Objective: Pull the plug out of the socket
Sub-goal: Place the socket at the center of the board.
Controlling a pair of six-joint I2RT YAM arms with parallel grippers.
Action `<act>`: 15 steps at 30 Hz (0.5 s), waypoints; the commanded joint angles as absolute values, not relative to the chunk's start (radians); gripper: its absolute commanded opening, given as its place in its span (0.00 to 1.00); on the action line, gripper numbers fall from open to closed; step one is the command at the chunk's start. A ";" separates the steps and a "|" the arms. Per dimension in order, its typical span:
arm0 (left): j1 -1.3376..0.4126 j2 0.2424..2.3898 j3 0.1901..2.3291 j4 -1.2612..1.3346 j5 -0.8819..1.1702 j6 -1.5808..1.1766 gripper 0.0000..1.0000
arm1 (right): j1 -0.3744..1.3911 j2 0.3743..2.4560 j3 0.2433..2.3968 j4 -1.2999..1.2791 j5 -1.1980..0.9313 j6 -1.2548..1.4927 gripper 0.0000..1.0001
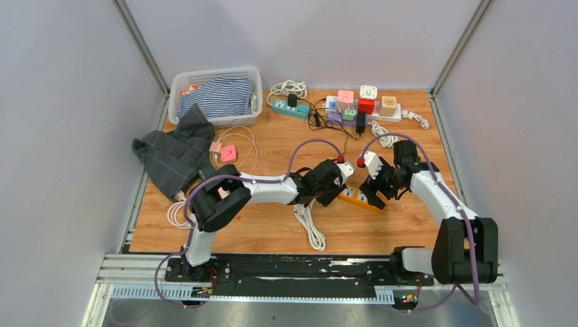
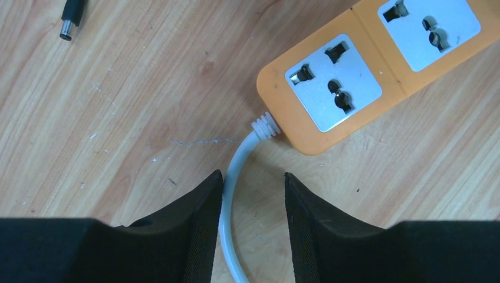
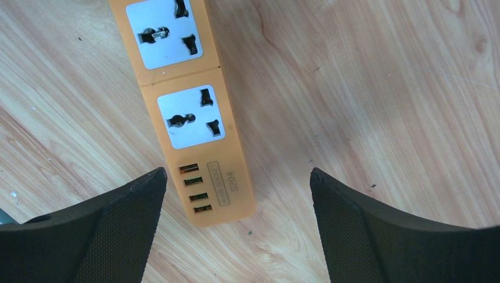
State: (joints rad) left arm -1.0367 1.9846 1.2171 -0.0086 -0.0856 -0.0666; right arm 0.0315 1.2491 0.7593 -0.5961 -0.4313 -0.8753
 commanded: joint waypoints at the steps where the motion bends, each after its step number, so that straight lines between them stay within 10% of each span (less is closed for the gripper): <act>1: -1.048 1.941 1.211 0.046 -0.072 -0.003 0.45 | -0.006 1.203 0.764 -0.621 -0.478 -0.871 0.92; 15: -1.049 1.840 1.087 0.206 -0.145 0.104 0.51 | -0.107 1.048 0.750 -0.583 -0.524 -0.854 0.92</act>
State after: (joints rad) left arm -1.0382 1.8816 1.1202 0.1421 -0.1013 0.0723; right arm -0.0765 1.0843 0.7589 -0.5888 -0.4828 -0.8711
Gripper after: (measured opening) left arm 0.500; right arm 0.920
